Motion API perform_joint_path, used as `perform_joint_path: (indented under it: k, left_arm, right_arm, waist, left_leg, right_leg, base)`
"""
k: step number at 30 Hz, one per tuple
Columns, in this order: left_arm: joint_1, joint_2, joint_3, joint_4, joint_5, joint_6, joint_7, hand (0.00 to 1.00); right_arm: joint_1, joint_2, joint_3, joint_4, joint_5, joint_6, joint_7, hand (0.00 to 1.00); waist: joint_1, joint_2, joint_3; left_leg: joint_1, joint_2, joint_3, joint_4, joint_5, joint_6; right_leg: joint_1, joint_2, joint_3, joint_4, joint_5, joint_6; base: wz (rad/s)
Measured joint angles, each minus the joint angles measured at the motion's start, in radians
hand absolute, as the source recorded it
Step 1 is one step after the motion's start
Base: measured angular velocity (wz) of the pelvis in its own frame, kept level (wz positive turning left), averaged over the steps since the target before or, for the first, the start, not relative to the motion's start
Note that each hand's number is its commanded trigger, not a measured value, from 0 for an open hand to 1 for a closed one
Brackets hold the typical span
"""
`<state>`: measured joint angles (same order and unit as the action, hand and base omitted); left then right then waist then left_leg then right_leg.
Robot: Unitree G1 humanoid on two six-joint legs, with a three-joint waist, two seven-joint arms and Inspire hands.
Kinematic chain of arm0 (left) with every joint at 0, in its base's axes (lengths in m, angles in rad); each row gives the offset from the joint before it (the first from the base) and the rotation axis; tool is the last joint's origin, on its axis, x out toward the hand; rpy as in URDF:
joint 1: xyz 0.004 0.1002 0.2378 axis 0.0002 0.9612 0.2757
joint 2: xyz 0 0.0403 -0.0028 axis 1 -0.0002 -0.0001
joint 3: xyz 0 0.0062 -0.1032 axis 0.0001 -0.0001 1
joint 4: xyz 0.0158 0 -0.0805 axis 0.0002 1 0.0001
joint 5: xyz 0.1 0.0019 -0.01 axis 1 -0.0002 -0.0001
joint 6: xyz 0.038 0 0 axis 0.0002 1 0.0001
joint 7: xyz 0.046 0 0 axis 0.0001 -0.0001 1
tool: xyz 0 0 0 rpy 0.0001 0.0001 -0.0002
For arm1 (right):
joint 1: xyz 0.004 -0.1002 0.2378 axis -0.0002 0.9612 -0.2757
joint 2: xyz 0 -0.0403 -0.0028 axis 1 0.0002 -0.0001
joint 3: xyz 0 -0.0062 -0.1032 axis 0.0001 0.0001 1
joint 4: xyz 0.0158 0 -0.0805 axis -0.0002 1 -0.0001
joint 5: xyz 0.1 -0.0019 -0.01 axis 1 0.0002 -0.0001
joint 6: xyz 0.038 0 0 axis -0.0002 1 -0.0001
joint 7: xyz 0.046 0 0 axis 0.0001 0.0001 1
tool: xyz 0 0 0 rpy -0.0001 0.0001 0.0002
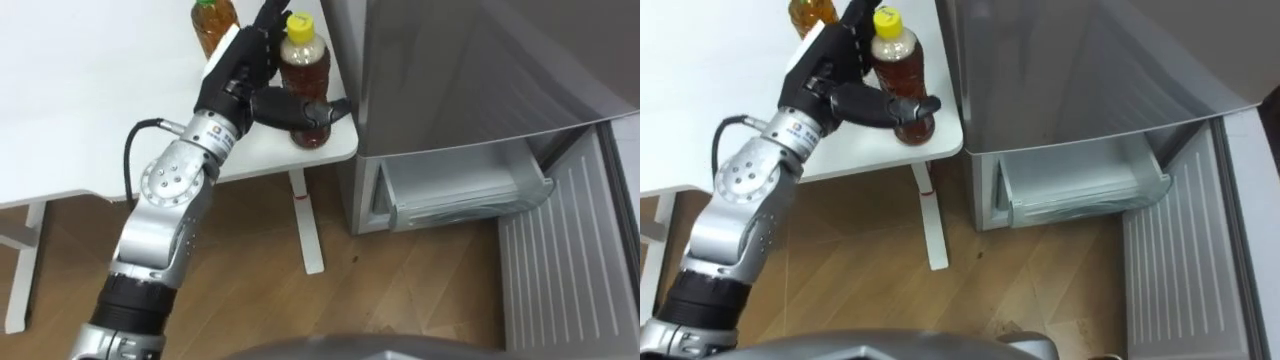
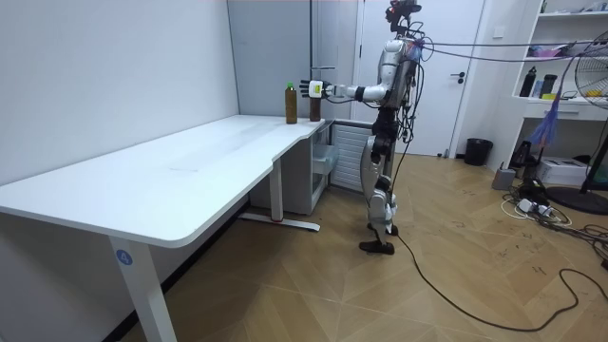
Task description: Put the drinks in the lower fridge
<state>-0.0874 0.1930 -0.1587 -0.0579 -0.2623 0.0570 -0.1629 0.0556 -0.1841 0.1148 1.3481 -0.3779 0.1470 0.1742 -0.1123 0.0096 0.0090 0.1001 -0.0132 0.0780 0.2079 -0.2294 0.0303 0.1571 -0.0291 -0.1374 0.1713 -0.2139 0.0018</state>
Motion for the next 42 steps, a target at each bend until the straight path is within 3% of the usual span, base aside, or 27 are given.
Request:
perform_joint_path:
  k: [6,13,21,27,33,42]
  left_arm:
    - [-0.016,0.008,0.003,0.0,-0.058,0.011,0.038,0.0]
    - [-0.099,0.02,0.001,0.0,-0.059,0.018,0.074,0.0]
    - [-0.101,0.02,0.0,0.007,-0.059,0.025,0.074,0.0]
    - [-0.101,0.019,0.0,0.056,-0.058,0.032,0.068,0.0]
    - [-0.101,0.019,0.0,0.057,-0.056,0.041,0.062,0.0]
    - [-0.1,0.016,0.0,0.113,-0.055,0.056,0.052,0.0]
  right_arm:
    - [-0.002,-0.003,-0.005,-0.032,-0.02,0.006,0.011,0.0]
    - [0.012,-0.002,-0.008,-0.039,-0.019,0.009,0.01,0.0]
    - [0.015,0.001,-0.008,-0.04,-0.018,0.009,0.009,0.0]
    - [0.015,0.001,-0.007,-0.038,-0.018,0.014,0.014,0.0]
    - [0.022,0.002,-0.007,-0.038,-0.018,0.041,0.026,0.0]
    - [0.022,0.011,-0.005,-0.036,-0.018,0.044,0.02,0.0]
  waist:
    - [-0.024,-0.003,0.0019]
    - [-0.026,-0.007,0.0041]
    - [-0.033,-0.002,0.0029]
    - [-0.029,0.003,0.0075]
    - [-0.027,0.011,0.002]
    - [-0.024,0.0,0.0049]
  left_leg:
    - [0.0,0.0,0.0,0.001,0.0,0.0]
    - [0.002,0.0,0.004,0.005,0.0,0.0]
    - [0.005,0.001,0.005,0.012,0.0,0.0]
    - [0.009,0.002,0.006,0.004,0.0,0.0]
    - [0.008,0.002,0.018,0.005,0.0,0.001]
    - [0.008,0.002,0.027,0.006,0.0,0.001]
  right_leg:
    - [-0.004,-0.001,0.0,-0.001,0.0,0.0]
    - [-0.001,-0.002,0.0,0.0,0.0,0.0]
    - [0.001,-0.002,0.001,0.005,0.0,0.0]
    - [-0.003,0.001,0.023,0.016,0.0,0.0]
    - [-0.015,0.002,0.032,0.019,0.0,0.0]
    - [-0.015,0.002,0.033,0.018,0.0,0.0]
  base:
    - [0.0]
    - [0.0]
    - [0.0]
    - [-0.05]
    - [-0.04]
    - [-0.03]
